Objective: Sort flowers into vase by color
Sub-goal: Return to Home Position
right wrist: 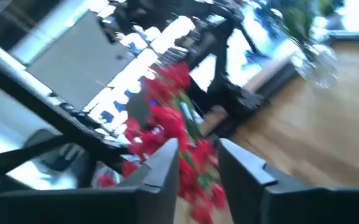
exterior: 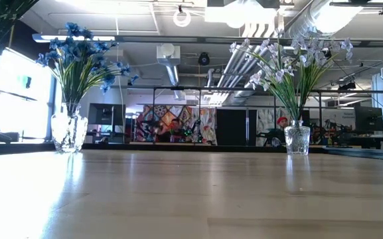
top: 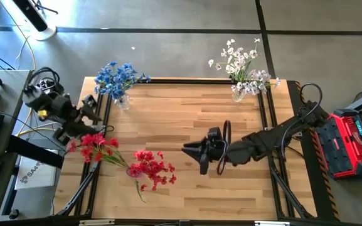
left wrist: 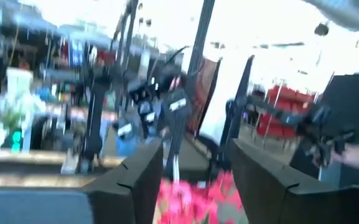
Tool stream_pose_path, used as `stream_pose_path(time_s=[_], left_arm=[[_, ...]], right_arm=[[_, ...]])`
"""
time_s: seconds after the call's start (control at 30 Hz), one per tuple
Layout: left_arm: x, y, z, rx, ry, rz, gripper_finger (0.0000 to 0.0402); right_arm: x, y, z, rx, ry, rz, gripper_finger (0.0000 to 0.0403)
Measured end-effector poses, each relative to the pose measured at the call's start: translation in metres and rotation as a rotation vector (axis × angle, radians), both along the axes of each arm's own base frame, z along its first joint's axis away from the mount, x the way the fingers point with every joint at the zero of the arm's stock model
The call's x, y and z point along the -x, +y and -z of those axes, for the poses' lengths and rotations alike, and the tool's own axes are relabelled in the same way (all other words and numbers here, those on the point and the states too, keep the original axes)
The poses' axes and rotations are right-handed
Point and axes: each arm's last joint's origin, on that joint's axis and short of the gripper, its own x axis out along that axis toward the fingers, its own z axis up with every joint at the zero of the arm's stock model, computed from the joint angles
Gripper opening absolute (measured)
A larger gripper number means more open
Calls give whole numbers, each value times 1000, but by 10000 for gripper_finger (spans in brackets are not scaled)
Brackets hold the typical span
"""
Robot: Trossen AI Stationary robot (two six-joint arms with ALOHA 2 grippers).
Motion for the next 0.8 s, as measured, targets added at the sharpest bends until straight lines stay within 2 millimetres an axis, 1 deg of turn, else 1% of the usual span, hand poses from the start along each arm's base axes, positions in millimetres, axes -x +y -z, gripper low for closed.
stream_pose_path(time_s=[0.07,0.17,0.27,0.33,0.43,0.5,0.57,0.63,0.7,0.8], left_arm=[[1,2,-5,8,-38,-13,160],[1,3,-12,21,-37,-46,136],[-3,-1,-24,9,-36,-49,110],[-7,-6,-31,-29,-16,-69,89],[-13,-11,-42,-101,54,-127,56],[-16,-13,-50,-134,87,-160,33],[-19,-14,-58,-156,95,-191,11],[-21,-14,-63,-161,91,-218,4],[-22,-12,-64,-162,94,-249,5],[-29,-11,-57,-185,118,-300,1]], right_arm=[[-5,-6,-6,35,-48,-31,86],[-13,-19,-14,103,-102,-87,49],[-19,-33,-17,167,-125,-123,12],[-21,-41,-18,208,-121,-132,4],[-18,-52,-21,266,-94,-156,8],[-10,-60,-26,311,-66,-176,3],[1,-69,-36,365,-56,-193,1],[17,-79,-47,415,-53,-197,2],[34,-91,-60,460,-64,-197,1],[58,-110,-72,518,-61,-212,0]])
